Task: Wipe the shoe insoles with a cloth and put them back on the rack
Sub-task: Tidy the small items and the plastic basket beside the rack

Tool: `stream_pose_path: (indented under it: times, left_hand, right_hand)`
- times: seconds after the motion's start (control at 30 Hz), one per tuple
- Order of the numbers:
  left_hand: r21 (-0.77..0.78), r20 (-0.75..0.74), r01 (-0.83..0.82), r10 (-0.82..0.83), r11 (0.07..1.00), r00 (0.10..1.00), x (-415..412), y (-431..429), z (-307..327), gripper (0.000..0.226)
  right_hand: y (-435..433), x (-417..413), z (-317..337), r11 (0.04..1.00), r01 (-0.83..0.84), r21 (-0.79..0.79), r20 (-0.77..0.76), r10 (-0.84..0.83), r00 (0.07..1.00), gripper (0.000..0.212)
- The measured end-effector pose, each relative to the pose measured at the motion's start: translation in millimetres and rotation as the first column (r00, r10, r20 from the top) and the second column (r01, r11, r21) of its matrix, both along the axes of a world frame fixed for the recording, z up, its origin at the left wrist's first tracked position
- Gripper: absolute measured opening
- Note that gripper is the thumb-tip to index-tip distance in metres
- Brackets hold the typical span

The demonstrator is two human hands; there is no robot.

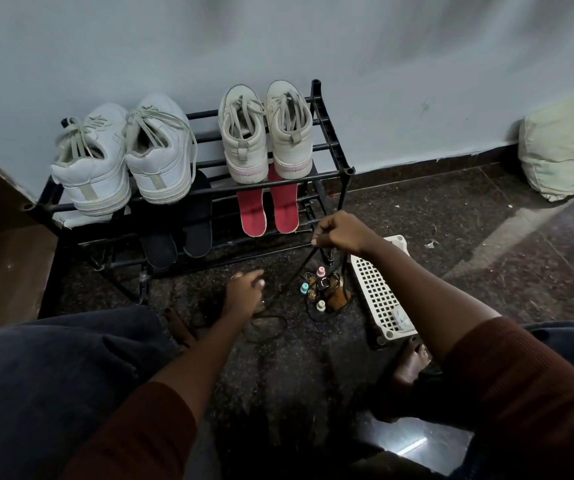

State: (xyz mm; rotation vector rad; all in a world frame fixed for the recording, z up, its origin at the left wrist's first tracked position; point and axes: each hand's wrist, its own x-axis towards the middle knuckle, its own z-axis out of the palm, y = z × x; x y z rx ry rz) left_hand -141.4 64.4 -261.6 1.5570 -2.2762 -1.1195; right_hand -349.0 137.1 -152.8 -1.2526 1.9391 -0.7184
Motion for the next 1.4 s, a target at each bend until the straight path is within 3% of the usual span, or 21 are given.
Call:
stream_pose_path:
  times: [0.13,0.33,0.47,0.57,0.73,0.97,1.1,1.4]
  left_hand:
    - [-0.048,-0.217,0.129,-0.136,0.991,0.967,-28,16,23,0.028]
    - [-0.060,-0.319,0.146,-0.158,0.987,0.935,-47,23,34,0.016]
    - [-0.066,-0.256,0.096,-0.110,0.993,0.960,-37,17,27,0.016]
    - [-0.052,-0.189,0.096,-0.104,0.994,0.976,-22,8,17,0.016]
    - [-0.042,-0.008,0.107,-0.108,0.993,0.994,12,-12,-2,0.019]
    - [0.015,0.139,0.043,-0.044,0.999,0.989,38,-23,-20,0.025]
    - [0.004,0.031,0.081,-0.081,0.997,0.996,23,-12,-11,0.034]
    - [0.029,-0.254,0.261,-0.246,0.965,0.935,-34,13,23,0.026]
  right_hand:
    - [-5,14,-7,0.997,-0.069,0.032,-0.014,0.069,0.998,0.006]
    - [-8,24,-12,0.995,-0.091,0.046,-0.002,0.092,0.996,0.005]
    - [-4,21,-14,0.997,-0.069,0.047,0.000,0.069,0.998,0.005]
    - [1,15,-15,0.999,-0.023,0.049,0.007,0.022,1.000,0.019]
    - [13,5,-18,0.996,0.063,0.064,0.017,-0.065,0.998,0.007]
    - [20,-5,-16,0.992,0.115,0.056,-0.005,-0.115,0.993,0.007]
    - [16,1,-17,0.995,0.071,0.073,0.001,-0.071,0.997,0.005]
    - [6,27,-21,0.996,-0.038,0.082,-0.032,0.041,0.999,0.008]
